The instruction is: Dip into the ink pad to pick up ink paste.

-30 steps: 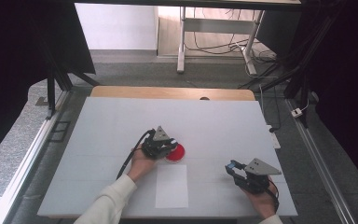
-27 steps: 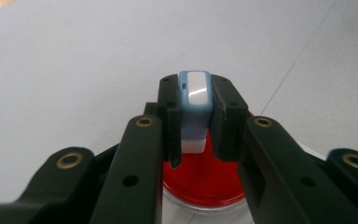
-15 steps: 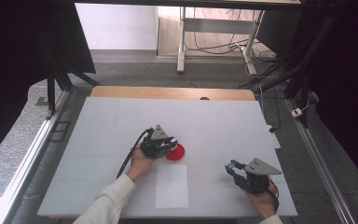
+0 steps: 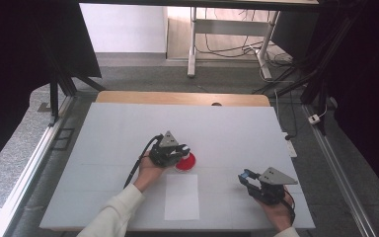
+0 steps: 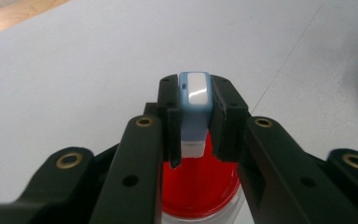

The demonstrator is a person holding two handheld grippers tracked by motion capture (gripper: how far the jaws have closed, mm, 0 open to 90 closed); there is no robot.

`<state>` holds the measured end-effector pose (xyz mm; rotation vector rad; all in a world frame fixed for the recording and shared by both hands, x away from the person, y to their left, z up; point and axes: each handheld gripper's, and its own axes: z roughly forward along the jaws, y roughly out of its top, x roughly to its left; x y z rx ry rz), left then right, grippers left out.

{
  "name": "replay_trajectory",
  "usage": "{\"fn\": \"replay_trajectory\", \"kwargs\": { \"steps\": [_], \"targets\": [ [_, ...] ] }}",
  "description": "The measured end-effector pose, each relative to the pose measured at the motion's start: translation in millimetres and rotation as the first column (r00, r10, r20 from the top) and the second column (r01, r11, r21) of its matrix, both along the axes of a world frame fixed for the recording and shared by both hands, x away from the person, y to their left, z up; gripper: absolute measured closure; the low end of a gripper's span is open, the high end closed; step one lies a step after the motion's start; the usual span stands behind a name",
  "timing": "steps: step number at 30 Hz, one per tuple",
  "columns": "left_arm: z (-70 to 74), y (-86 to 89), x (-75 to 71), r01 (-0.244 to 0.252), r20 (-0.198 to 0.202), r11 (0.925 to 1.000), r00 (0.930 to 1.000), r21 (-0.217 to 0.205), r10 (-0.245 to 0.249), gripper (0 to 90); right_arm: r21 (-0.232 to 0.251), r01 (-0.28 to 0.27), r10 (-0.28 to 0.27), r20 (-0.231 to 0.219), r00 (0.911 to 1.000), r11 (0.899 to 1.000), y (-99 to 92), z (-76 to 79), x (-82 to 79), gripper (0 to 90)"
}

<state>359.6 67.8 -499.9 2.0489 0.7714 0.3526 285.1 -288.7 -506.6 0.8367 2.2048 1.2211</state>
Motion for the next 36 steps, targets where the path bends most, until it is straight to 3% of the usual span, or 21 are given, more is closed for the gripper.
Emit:
{"fn": "replay_trajectory", "kwargs": {
  "steps": [10,22,36],
  "targets": [
    [-3.8,-1.0,1.5,-0.017,0.014,0.9991,0.9998,0.038,0.016,75.4,0.001,0.0,0.0,-0.001,1.0,1.0,0.1,-0.2,0.0,63.8],
    [-9.5,-2.5,4.2,-0.007,-0.015,0.9988,0.9999,0.048,0.008,75.5,0.0,0.001,-0.001,-0.002,1.0,1.0,0.3,-0.5,0.3,63.7],
    [-9.4,-6.5,2.6,-0.014,-0.006,0.9962,0.9999,0.085,0.015,75.6,0.0,-0.001,0.001,-0.001,1.0,1.0,0.3,-0.1,-0.5,63.8]
  ]
}}
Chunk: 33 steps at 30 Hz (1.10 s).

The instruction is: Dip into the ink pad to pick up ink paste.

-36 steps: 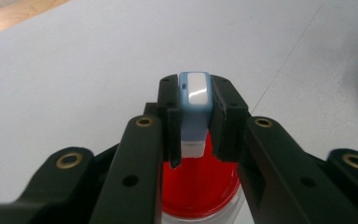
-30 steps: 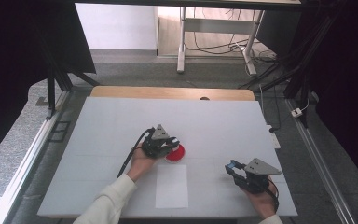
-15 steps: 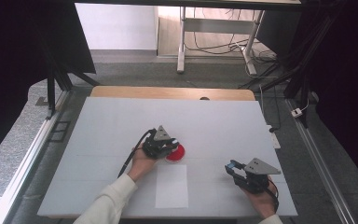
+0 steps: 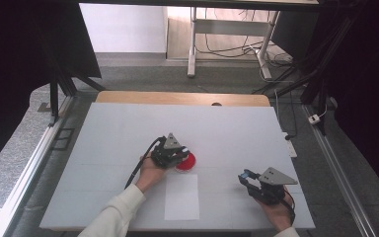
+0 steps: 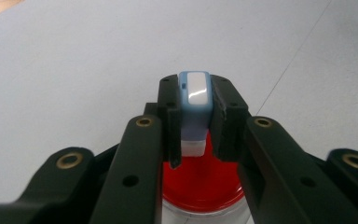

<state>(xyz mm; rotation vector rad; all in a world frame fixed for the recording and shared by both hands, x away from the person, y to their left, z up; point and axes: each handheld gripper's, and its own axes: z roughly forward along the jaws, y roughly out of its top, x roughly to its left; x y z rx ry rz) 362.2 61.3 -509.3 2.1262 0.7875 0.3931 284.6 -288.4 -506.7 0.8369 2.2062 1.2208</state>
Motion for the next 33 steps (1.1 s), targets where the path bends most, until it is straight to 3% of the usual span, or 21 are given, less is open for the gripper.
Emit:
{"fn": "replay_trajectory", "kwargs": {
  "steps": [5,16,33],
  "targets": [
    [-0.4,-4.4,-1.6,-0.002,0.011,0.9994,0.9999,0.036,0.002,75.6,0.001,0.001,-0.001,0.001,1.0,1.0,-0.1,0.3,-0.5,63.8],
    [0.4,-8.1,-4.3,-0.007,0.024,0.9974,0.9997,0.072,0.006,75.7,-0.001,0.007,-0.007,0.002,1.0,1.0,0.3,0.4,-1.1,63.8],
    [0.4,-6.8,-2.6,-0.005,0.008,0.9981,1.0,0.061,0.005,75.7,0.006,0.008,-0.008,0.008,0.9999,1.0,0.8,0.9,-2.2,63.8]
  ]
}}
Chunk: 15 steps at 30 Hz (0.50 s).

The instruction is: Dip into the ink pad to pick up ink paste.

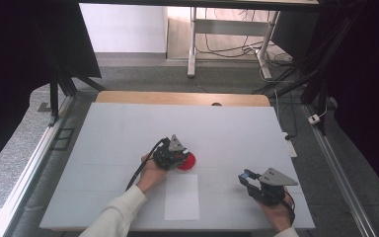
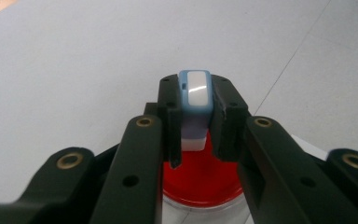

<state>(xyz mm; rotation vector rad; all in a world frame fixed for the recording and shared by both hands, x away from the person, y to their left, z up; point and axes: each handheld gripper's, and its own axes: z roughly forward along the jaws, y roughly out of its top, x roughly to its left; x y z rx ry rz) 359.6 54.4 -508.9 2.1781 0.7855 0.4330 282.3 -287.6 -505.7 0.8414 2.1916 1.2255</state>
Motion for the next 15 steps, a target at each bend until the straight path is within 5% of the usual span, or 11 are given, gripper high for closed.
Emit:
{"fn": "replay_trajectory", "kwargs": {
  "steps": [4,15],
  "targets": [
    [-0.1,1.3,0.1,0.021,0.016,0.9998,0.9997,0.002,-0.021,75.6,0.0,0.0,0.0,-0.001,1.0,1.0,-0.2,-0.2,0.4,63.7],
    [12.8,11.6,-0.6,0.019,0.029,0.9949,0.9994,-0.099,-0.016,75.4,0.003,-0.003,0.003,-0.001,1.0,1.0,-0.9,-0.6,1.0,63.7]
  ]
}}
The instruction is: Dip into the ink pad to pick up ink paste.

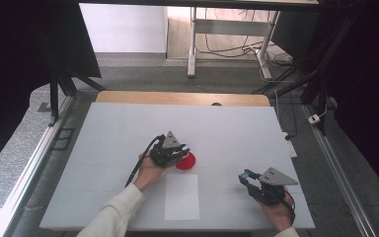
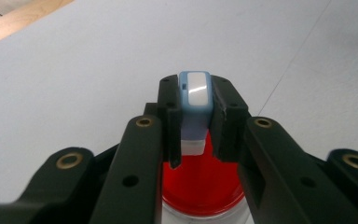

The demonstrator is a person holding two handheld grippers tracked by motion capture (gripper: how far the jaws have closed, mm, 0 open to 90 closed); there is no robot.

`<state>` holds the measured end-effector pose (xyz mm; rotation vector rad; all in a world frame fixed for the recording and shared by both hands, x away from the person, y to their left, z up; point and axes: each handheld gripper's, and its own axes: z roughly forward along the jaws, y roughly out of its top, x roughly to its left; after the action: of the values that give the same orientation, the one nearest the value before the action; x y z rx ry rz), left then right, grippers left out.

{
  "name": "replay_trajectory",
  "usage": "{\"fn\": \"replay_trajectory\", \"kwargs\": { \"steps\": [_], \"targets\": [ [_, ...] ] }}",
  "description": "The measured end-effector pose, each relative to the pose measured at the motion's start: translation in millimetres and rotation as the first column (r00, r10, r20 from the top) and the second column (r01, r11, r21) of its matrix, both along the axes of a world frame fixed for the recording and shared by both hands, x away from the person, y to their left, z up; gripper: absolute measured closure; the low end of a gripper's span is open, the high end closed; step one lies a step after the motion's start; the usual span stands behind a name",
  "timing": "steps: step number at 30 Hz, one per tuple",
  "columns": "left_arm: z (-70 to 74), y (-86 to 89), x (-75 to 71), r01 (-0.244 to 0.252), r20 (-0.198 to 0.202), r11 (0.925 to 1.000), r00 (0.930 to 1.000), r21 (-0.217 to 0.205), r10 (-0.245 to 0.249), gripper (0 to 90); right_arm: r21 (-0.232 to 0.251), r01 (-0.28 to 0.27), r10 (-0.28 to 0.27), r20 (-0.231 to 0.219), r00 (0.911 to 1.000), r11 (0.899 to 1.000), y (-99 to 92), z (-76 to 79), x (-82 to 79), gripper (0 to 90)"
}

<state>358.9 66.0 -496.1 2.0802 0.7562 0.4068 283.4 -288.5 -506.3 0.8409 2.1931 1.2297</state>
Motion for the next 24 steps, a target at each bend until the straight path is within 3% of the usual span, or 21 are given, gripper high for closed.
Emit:
{"fn": "replay_trajectory", "kwargs": {
  "steps": [9,24],
  "targets": [
    [12.3,11.7,-0.8,0.003,-0.014,0.9976,0.9999,-0.069,-0.004,75.3,0.002,0.004,-0.004,0.002,1.0,1.0,-0.1,-0.1,0.5,63.7],
    [29.7,21.6,-6.1,0.035,-0.035,0.9918,0.9986,-0.123,-0.04,75.3,-0.002,0.003,-0.003,-0.001,1.0,1.0,-1.0,-0.2,0.5,63.7]
  ]
}}
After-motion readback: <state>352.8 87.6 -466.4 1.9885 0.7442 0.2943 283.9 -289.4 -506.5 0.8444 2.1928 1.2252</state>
